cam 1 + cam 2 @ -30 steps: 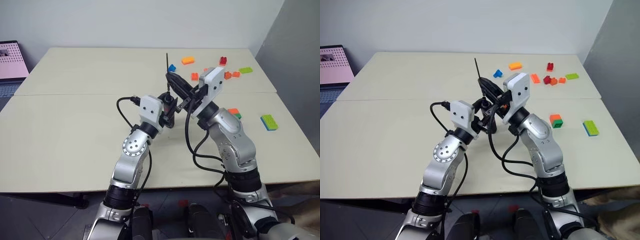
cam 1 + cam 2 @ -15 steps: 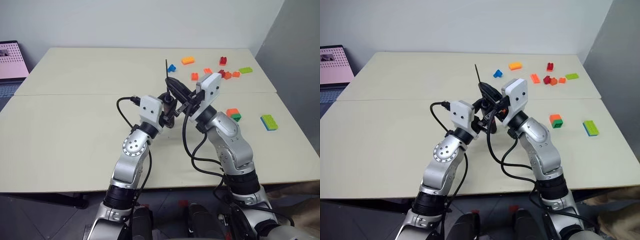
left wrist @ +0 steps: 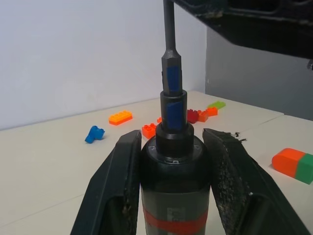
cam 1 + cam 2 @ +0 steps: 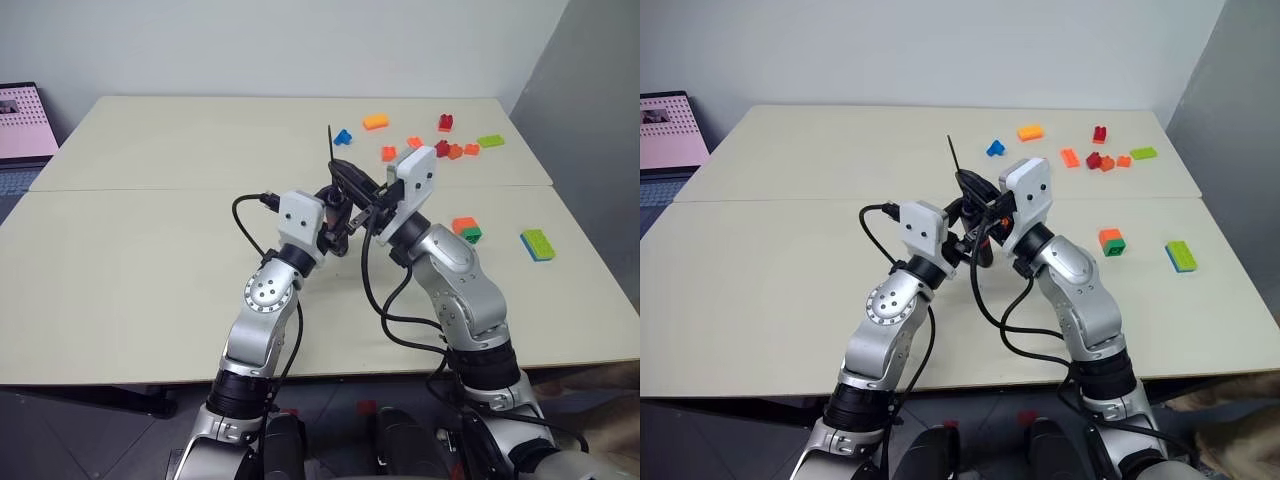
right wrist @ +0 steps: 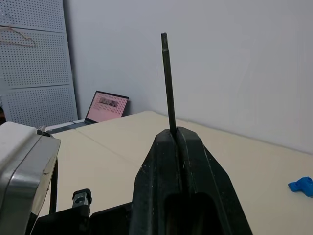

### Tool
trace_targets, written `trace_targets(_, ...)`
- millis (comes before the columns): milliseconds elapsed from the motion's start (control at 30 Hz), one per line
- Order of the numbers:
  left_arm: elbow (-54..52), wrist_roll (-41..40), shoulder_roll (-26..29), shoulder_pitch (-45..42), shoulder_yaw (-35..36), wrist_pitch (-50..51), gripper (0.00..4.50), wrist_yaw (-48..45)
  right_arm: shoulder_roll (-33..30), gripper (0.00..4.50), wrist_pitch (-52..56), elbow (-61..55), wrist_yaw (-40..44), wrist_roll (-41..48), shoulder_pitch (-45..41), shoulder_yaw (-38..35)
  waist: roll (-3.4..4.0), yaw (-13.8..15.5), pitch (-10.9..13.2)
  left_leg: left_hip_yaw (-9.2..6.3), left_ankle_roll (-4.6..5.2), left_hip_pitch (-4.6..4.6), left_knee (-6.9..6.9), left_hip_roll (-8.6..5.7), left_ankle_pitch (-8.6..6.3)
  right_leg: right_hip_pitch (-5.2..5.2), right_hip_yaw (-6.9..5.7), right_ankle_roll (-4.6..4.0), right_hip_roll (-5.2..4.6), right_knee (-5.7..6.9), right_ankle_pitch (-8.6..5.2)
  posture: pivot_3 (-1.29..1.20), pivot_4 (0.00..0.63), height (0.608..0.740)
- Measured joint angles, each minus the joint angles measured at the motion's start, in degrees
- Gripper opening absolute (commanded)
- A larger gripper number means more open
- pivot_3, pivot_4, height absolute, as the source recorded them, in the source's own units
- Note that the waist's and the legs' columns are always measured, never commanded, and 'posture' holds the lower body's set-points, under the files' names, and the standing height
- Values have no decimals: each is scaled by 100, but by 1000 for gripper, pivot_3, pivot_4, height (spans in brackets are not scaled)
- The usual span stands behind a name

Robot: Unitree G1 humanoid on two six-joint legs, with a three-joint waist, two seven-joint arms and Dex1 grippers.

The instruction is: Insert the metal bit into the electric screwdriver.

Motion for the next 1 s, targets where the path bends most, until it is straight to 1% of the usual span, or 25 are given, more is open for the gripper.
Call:
trace_targets(133,0,0,0,0,0,6,1618,-2,-11,0,185,-71,-3,80,-5,-35,0,0,-1,0,0,1,0,0,0,1,0,0,0,0,0,0,150,740)
trace_targets(200,0,-1,0,-1,0,6,1618,-3,-25,405,242,-88,-3,130,-16,-61,0,0,-2,0,0,1,0,0,0,1,0,0,0,0,0,0,150,740)
trace_targets(233,0,0,-1,-4,-2,6,1618,-5,-41,537,309,-74,-4,135,-13,-66,0,0,-2,0,0,1,0,0,0,1,0,0,0,0,0,0,150,740)
trace_targets(267,-2,0,-2,-8,-9,3,1617,-8,-55,864,392,-16,-6,138,18,-65,0,1,-1,-1,0,-2,0,0,0,-1,-1,-1,0,0,0,0,150,740)
trace_targets(367,-2,0,-5,-18,-8,1,1617,-7,-164,1576,515,-2,2,187,58,-98,0,2,-1,0,0,-6,-1,0,0,-3,0,0,0,-5,0,0,150,740)
trace_targets(500,-1,-2,-5,-28,-7,1,1617,-7,-263,2454,627,-109,-1,302,42,-273,0,2,-1,0,0,-7,-4,0,0,-3,-1,1,0,-9,0,0,150,740)
trace_targets(567,-1,-2,-9,-31,-8,5,1617,-4,-333,2816,709,-206,-1,408,38,-385,0,2,-1,-1,0,-8,-4,0,0,-3,-1,1,0,-9,0,0,150,740)
trace_targets(600,-1,-3,-11,-37,-8,19,1617,-3,-392,2911,757,-260,0,449,34,-441,0,2,-1,0,0,-8,-4,0,0,-3,-1,1,0,-9,0,0,150,740)
trace_targets(700,-1,51,83,-200,-3,250,1617,18,-783,2924,994,-482,28,706,-14,-833,-1,3,0,-1,0,-11,-2,-1,0,-3,-2,1,0,-10,0,0,150,740)
trace_targets(800,-2,220,366,-541,102,518,1617,39,-1126,2924,1210,-656,125,960,-17,-1155,-1,-4,0,-1,0,-11,-5,0,0,-7,-3,1,1,-10,0,0,150,740)
trace_targets(867,-2,389,683,-818,108,680,1617,-24,-1423,2924,1361,-744,256,1083,-7,-1198,-1,-14,2,0,0,-17,-9,0,0,-15,-1,1,2,-11,0,0,150,740)
trace_targets(900,-1,500,924,-978,92,734,1617,-121,-1620,2924,1429,-779,360,1123,-1,-1201,-1,-16,2,2,0,-19,-11,0,0,-19,0,1,3,-11,0,0,150,740)
trace_targets(1000,49,831,1943,-1411,42,829,1617,-682,-2416,2924,1597,-910,834,1208,86,-1229,0,-19,2,6,0,-21,-25,0,0,-26,2,-2,3,-15,-3,0,150,740)
